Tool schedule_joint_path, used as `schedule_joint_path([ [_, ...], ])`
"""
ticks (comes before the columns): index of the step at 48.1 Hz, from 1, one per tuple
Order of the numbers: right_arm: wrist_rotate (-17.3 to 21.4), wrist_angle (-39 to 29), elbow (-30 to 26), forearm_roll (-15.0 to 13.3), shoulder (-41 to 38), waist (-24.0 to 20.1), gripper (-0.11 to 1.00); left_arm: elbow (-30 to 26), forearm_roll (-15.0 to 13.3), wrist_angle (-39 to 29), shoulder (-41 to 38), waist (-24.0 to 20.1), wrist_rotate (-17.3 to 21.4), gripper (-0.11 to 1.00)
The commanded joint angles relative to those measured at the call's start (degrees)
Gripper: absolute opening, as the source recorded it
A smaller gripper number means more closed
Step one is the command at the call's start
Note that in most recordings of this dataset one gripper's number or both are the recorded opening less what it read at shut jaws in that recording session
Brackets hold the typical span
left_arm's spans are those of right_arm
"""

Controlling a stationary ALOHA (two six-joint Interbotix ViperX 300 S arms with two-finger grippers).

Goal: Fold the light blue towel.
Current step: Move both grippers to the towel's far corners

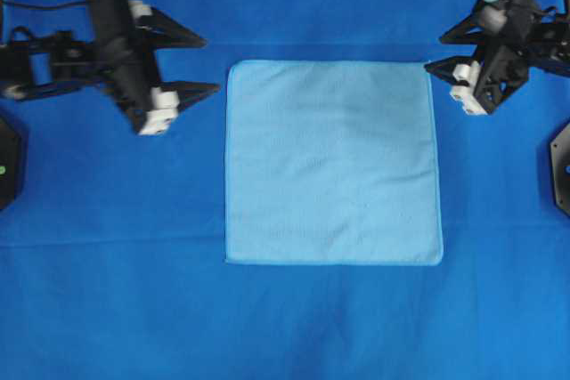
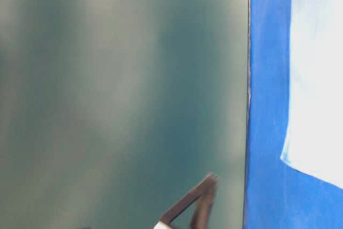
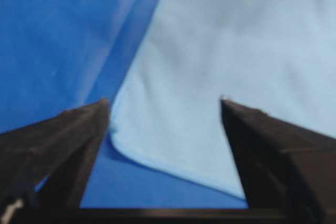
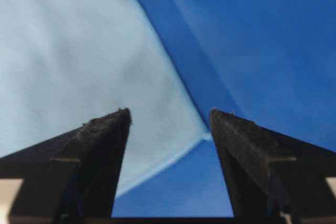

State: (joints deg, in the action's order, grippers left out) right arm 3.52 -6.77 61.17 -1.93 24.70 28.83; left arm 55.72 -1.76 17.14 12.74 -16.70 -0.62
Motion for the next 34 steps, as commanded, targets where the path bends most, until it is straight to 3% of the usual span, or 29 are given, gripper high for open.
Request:
schedule_joint_path([
  [1, -0.1, 1.1, -1.8, -1.2, -4.4, 1.6, 0.61, -3.9, -0.1, 0.5, -4.9, -1.6, 0.2, 0.86],
  [12, -0.2, 6.4, -2.4, -3.0, -13.5, 3.3, 0.6, -8.9, 0.0, 0.5, -16.3, -4.7, 1.2, 0.85],
  [28, -0.4, 9.1, -2.4, -3.4, -19.6, 4.3, 0.59, -10.5, 0.0, 0.3, -23.3, -6.4, 1.3, 0.83],
  [32, -0.6, 9.1, -2.3, -3.5, -19.5, 4.3, 0.54, -10.4, 0.0, -0.7, -23.5, -6.3, 1.4, 0.79],
  [34, -0.6, 8.8, -2.3, -3.8, -19.5, 4.3, 0.46, -10.4, 0.0, -1.3, -23.5, -6.2, 1.4, 0.72],
])
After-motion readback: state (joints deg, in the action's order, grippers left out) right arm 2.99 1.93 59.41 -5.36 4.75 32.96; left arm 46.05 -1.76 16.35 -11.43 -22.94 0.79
